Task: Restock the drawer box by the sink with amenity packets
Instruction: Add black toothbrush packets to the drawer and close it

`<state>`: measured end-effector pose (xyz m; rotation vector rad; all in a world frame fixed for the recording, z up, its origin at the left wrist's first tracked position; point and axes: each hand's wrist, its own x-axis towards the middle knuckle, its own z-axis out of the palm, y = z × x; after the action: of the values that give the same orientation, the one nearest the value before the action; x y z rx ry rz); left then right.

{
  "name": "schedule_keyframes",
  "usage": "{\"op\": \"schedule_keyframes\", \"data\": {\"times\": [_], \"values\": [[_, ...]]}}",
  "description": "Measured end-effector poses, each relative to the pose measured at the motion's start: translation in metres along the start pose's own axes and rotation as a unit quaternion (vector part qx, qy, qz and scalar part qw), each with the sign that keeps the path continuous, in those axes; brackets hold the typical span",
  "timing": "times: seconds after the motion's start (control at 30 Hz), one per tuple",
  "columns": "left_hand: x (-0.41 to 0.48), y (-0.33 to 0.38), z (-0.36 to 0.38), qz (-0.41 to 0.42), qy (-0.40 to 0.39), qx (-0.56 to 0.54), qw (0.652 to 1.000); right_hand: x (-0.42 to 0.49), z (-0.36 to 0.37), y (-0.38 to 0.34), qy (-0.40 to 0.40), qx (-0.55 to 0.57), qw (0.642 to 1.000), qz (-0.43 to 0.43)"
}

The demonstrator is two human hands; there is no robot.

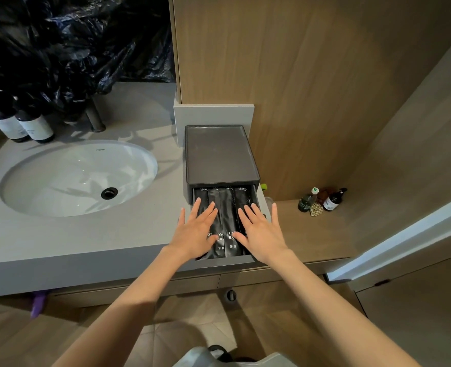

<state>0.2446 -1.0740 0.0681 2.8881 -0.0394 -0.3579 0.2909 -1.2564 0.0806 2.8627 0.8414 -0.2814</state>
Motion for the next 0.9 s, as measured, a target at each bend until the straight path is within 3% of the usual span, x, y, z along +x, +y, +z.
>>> {"op": "schedule_keyframes", "data": {"times": [0.17, 0.33, 0.43, 0.57, 0.9], "values": [[-0.001, -0.003, -0.001, 0.009, -0.001, -0.019, 1.000, 0.007, -0.007, 0.006, -0.030, -0.030, 0.999, -0.026], [-0.008, -0.008, -0.006, 0.026, -0.007, -0.026, 0.999, 0.000, -0.021, 0.021, 0.015, 0.168, 0.985, -0.037], [-0.016, -0.012, -0.007, 0.035, -0.005, -0.026, 0.999, -0.006, -0.024, 0.024, 0.007, 0.195, 0.978, -0.076], [-0.016, -0.010, -0.005, 0.045, 0.019, -0.002, 0.999, -0.006, -0.021, 0.010, -0.016, 0.146, 0.983, -0.112], [-0.008, -0.008, -0.006, 0.016, -0.006, 0.093, 0.996, 0.006, -0.009, 0.005, -0.057, 0.021, 0.996, -0.072]]}}
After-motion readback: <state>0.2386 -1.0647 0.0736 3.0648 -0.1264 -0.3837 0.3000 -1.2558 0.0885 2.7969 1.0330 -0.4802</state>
